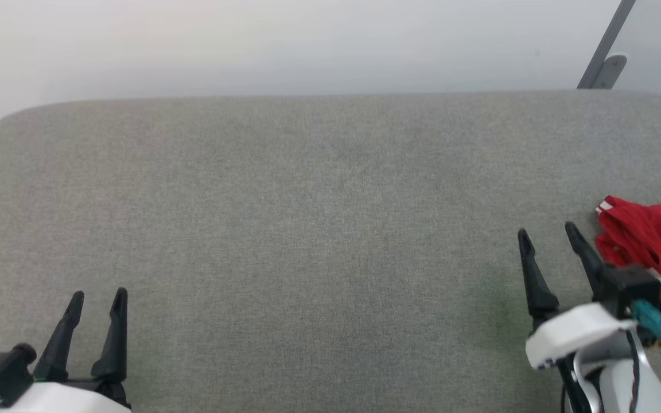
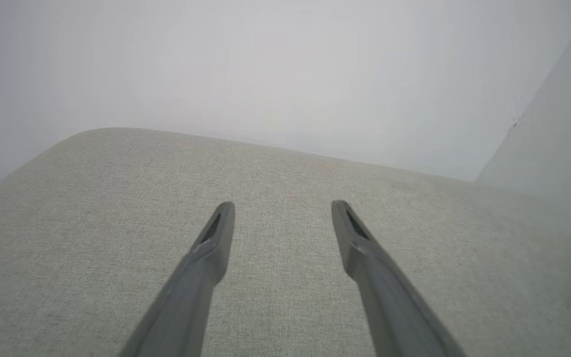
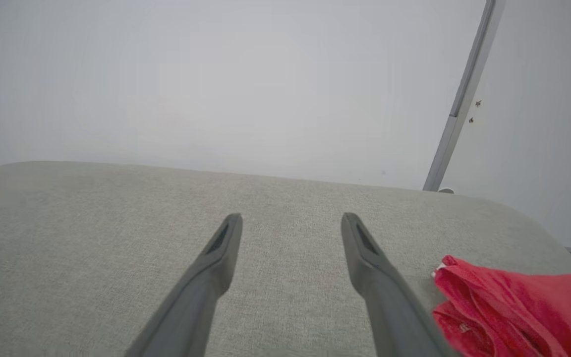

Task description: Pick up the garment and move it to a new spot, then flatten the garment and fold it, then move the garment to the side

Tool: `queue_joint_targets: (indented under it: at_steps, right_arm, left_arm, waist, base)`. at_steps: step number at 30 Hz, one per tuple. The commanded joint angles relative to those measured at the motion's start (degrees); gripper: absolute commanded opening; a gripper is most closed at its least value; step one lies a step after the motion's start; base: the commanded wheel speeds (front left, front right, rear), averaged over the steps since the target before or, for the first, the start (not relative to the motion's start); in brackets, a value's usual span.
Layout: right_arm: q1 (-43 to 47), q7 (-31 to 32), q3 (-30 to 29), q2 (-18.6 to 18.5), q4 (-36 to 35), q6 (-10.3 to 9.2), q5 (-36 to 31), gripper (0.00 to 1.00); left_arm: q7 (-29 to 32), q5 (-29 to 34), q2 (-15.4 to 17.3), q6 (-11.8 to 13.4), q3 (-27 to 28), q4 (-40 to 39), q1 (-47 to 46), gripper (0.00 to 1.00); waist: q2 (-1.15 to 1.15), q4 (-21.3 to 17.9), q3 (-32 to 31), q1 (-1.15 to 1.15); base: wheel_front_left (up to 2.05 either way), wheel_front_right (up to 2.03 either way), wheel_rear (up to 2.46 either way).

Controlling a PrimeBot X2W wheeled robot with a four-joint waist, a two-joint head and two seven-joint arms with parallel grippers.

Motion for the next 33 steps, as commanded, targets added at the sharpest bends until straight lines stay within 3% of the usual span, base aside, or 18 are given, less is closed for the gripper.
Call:
queue_joint_targets:
  at_steps: [1,15,33]
  right_arm:
    - [1.78,-0.31,-0.36,0.26,-1.16,-0.15,0.52,1.00]
    - [10.19,2.43,-1.56,1.22,-11.39,-0.15,0.78,1.00]
    - [10.27,2.73,-2.88,1.33,-12.35,-0.14,3.07,1.00]
  left_arm:
    - [-0.30,0.77,-0.72,0.12,0.66,-0.97,1.36,1.00]
    - [-0.30,3.52,-2.16,0.12,4.41,-6.16,6.95,1.00]
    - [-0.30,3.90,-2.82,0.12,3.83,-6.60,4.11,1.00]
  waist:
    - [0.00,0.07,-0.88,0.00]
    - [0.00,-0.41,-1.47,0.00]
    - [0.00,0.48,0.06,0.00]
  base:
    - [0.00,0.00,0.00]
    - [0.00,0.00,0.00]
    - [0.00,0.00,0.00]
